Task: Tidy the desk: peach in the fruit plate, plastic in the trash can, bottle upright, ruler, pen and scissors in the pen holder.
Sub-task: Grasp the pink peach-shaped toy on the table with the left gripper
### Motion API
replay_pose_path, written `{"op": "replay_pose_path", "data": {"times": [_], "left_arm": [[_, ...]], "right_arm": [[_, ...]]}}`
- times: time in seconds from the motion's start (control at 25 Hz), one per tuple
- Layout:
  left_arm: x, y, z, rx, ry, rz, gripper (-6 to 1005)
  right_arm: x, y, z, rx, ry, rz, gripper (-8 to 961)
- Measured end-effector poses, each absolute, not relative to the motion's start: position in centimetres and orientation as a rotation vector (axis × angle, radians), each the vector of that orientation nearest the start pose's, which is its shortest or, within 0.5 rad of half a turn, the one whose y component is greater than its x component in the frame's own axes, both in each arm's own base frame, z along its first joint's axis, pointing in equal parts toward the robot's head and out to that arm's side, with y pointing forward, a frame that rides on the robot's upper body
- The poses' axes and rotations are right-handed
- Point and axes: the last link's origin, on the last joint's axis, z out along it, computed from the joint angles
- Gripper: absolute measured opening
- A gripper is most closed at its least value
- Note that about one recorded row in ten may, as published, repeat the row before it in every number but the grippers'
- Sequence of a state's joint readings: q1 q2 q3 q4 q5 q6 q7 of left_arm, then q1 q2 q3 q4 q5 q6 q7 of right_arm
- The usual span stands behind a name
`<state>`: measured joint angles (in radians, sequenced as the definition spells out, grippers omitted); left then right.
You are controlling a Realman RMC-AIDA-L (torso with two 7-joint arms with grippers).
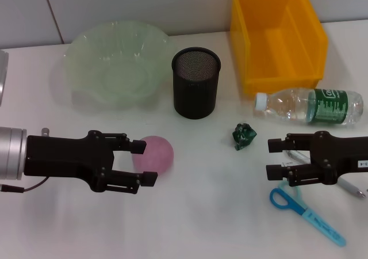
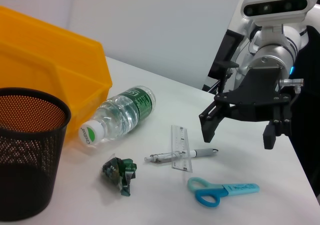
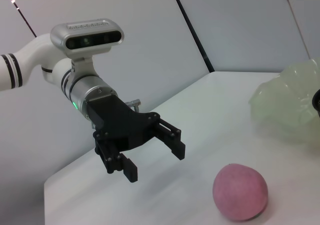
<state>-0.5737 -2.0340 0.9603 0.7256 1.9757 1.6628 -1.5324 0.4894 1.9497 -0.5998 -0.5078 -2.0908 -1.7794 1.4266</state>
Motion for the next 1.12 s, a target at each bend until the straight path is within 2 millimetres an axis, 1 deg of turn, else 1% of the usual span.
{"op": "replay_pose_path", "data": {"times": [1.12], "left_arm": [[-22.93,32.56,-0.94,-3.034,-0.568,-0.551,785]], "right_arm": [[29.62,28.97,3.03,-2.829,0.863,0.775,820]]}}
